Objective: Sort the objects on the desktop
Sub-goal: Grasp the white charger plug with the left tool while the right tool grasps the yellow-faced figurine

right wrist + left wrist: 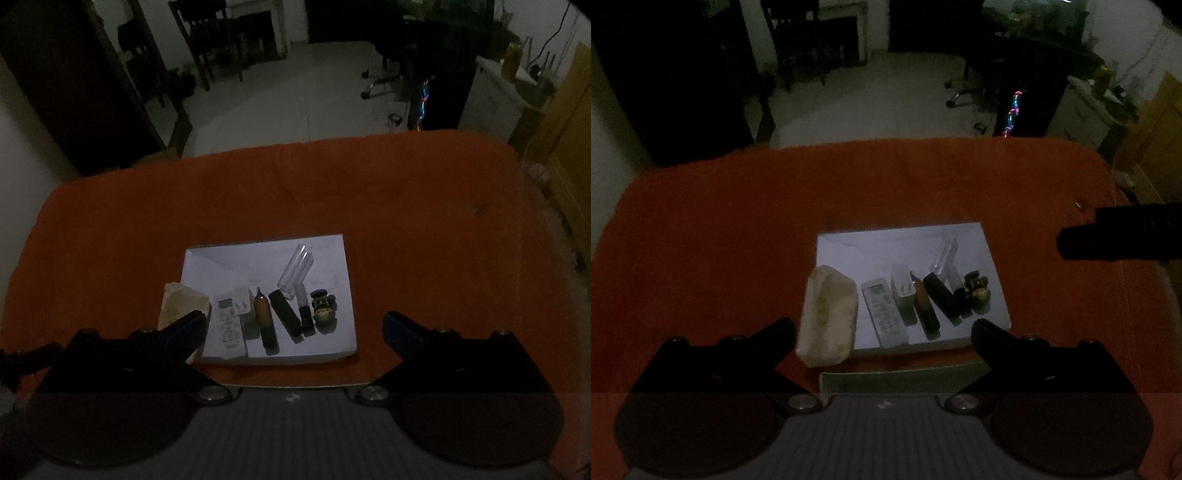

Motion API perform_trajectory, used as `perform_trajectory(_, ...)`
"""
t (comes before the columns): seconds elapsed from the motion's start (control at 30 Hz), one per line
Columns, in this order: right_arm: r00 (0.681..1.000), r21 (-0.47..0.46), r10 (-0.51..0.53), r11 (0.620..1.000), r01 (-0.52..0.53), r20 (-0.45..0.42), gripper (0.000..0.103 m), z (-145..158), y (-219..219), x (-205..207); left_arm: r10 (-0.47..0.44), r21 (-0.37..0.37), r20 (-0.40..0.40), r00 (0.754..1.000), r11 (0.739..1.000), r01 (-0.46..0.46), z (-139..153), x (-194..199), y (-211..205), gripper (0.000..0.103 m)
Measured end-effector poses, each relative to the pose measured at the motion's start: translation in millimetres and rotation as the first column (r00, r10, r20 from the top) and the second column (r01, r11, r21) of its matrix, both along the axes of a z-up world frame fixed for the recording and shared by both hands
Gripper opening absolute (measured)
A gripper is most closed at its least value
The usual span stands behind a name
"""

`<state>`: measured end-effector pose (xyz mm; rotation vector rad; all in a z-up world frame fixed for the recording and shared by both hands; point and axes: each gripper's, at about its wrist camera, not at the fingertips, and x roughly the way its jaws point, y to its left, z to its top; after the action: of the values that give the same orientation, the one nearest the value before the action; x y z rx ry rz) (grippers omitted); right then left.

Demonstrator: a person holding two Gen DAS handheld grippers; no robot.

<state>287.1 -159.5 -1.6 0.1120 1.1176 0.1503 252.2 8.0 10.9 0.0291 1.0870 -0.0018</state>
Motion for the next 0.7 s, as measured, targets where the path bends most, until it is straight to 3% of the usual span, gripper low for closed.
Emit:
perform_trajectory(0.17, 1.0, -0.002, -0.001, 1.0, 0.001, -0.017, 0.103, -21.7, -2.3, 21.6, -0.002, -0.02, -0.031, 1.0, 1.0, 0.002, -28.2, 23.0, 0.2, 0.103)
perform_trajectory(0.33, 0.999, 0.047, -0.009, 0.999, 0.012, -0.049, 0.103, -50.8, -7.4, 43.9, -0.014, 0.002, -0.021, 1.0, 1.0, 0.014, -59.6, 43.2, -9.1, 0.103)
perform_trajectory(0.47, 0.998, 0.081, -0.029, 0.996, 0.033, -0.053, 0.103, -72.7, -13.6, 59.9, -0.002, -0.028, -0.036, 0.999, 1.0, 0.001, -81.5, 55.3, -14.4, 0.103)
perform_trajectory(0.6, 0.996, 0.112, -0.057, 0.992, 0.064, -0.067, 0.103, -91.7, -22.5, 75.4, -0.024, -0.002, -0.047, 0.999, 1.0, 0.024, -97.7, 64.0, -18.2, 0.103)
perform_trajectory(0.7, 0.997, 0.079, -0.051, 0.995, 0.056, -0.055, 0.103, -102.2, -25.3, 83.6, -0.006, 0.025, -0.053, 0.999, 1.0, 0.008, -112.2, 75.0, -15.2, 0.103)
